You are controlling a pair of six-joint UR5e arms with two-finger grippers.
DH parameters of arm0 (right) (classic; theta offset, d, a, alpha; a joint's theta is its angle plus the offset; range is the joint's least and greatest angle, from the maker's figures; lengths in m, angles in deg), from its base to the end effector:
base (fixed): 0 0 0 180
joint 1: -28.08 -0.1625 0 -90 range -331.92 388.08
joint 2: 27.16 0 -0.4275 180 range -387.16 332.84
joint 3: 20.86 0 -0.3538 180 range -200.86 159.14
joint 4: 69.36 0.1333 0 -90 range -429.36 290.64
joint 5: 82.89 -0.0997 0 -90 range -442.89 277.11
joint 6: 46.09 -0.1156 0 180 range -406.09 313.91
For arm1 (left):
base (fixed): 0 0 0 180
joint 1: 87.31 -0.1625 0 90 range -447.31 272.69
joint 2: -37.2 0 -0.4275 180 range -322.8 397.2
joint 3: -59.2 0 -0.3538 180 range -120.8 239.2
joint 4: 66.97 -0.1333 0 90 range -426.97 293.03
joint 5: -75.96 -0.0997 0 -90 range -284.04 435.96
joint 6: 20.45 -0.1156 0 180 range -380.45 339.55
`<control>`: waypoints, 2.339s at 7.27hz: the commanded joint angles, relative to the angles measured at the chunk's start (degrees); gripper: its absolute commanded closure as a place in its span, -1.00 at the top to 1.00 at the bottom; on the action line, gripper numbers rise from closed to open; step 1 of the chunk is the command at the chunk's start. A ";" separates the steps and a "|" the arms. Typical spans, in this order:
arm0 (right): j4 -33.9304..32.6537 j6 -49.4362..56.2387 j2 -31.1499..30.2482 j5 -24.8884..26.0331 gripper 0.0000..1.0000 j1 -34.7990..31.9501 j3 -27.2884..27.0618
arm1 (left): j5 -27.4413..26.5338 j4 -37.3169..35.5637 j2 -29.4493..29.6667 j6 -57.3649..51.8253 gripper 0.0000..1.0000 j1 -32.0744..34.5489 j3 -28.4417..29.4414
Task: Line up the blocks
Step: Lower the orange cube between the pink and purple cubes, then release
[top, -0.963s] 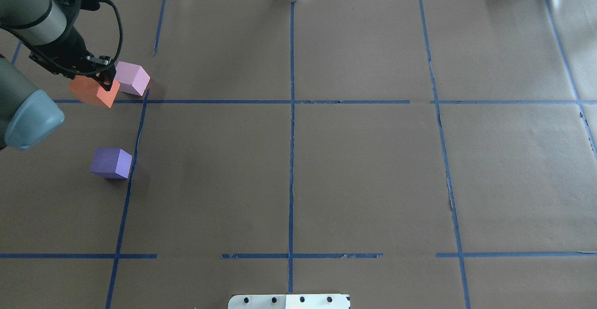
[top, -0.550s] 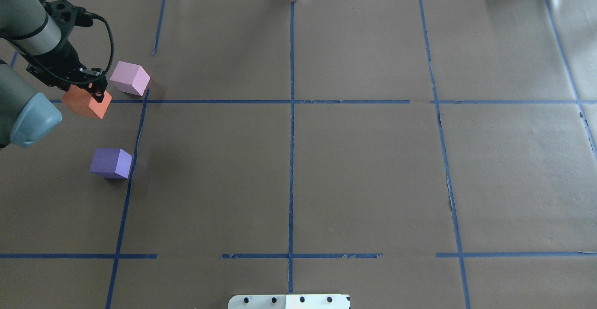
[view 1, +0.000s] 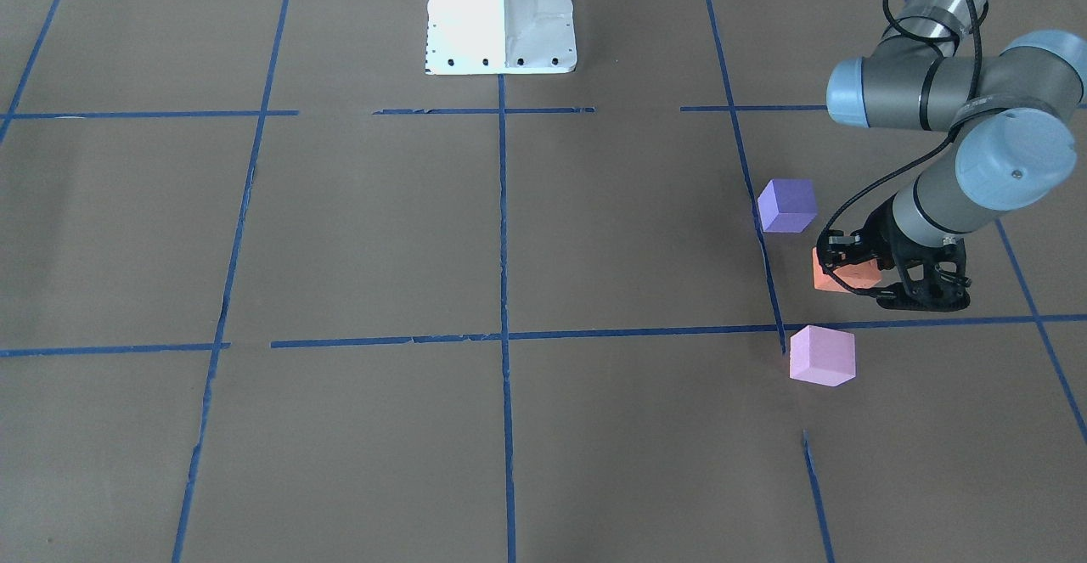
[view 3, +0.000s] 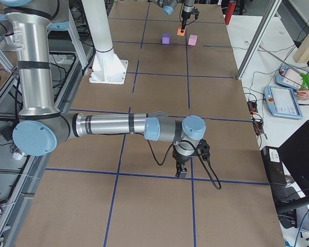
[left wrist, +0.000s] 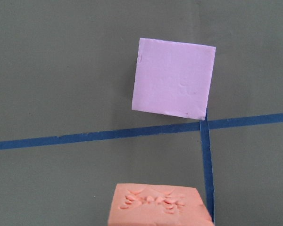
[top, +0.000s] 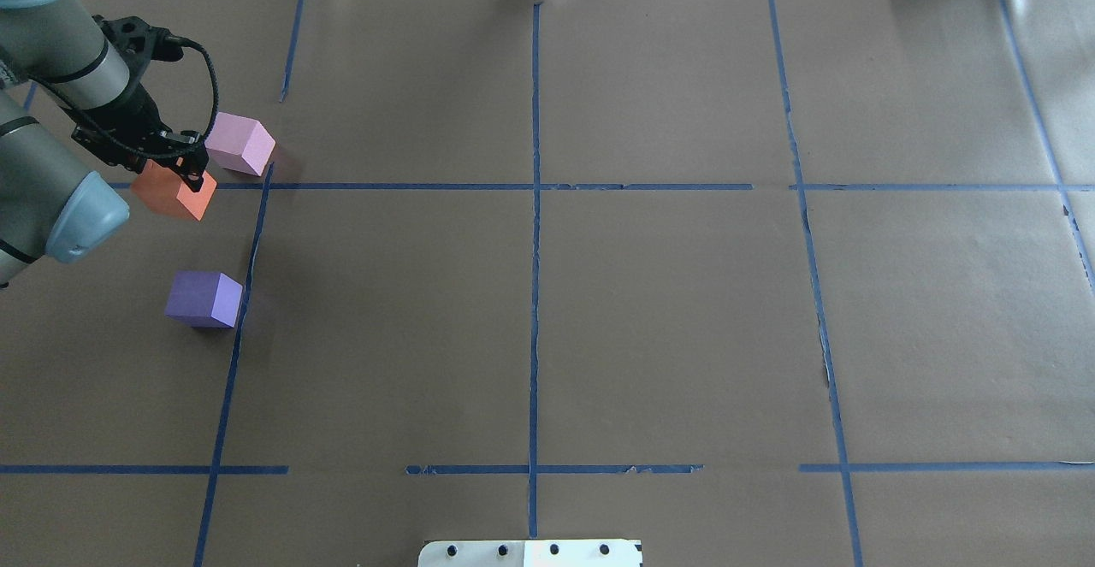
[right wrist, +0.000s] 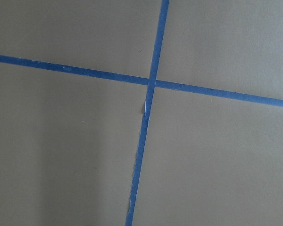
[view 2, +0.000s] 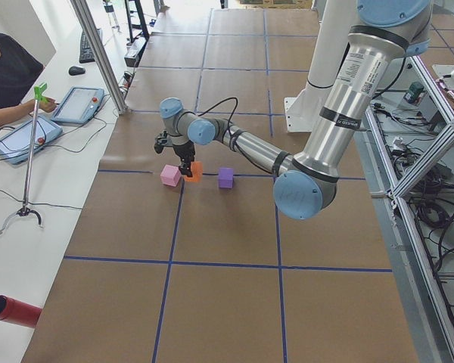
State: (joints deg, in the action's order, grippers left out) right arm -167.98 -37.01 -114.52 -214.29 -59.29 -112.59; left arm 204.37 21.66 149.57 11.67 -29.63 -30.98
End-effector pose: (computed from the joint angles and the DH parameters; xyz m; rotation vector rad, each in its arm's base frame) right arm 0.0354 -0.4676 0.6565 -0.0302 -0.7260 -0.1685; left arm 0.2769 -0.5527 0.4706 -0.0524 0.7502 0.1272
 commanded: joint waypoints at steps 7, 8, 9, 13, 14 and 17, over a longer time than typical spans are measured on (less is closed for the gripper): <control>0.00 -0.02 0.00 0.00 1.00 0.00 -0.02 | 0.44 6.73 0.49 6.38 -0.92 -3.09 4.57; 0.00 -0.02 0.00 0.00 1.00 0.00 0.06 | 0.35 8.48 0.49 6.55 -0.92 -3.18 5.71; 0.00 -0.02 0.00 0.00 1.00 0.00 0.07 | 0.35 9.10 0.40 7.08 -0.92 -3.18 6.15; 0.00 -0.02 0.00 0.00 1.00 0.00 0.07 | 0.35 9.11 0.40 6.99 -0.67 -3.45 6.16; 0.00 -0.02 0.00 0.00 1.00 -0.09 -0.02 | 0.35 9.20 0.05 6.47 0.13 -3.53 6.24; 0.00 -0.02 0.00 0.00 1.00 0.00 0.07 | 0.35 11.04 -0.48 6.64 1.00 -3.53 6.16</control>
State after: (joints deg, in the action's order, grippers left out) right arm -167.98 -37.01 -114.52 -214.28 -59.30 -112.57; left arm 204.67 32.38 149.25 18.25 -33.16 -24.78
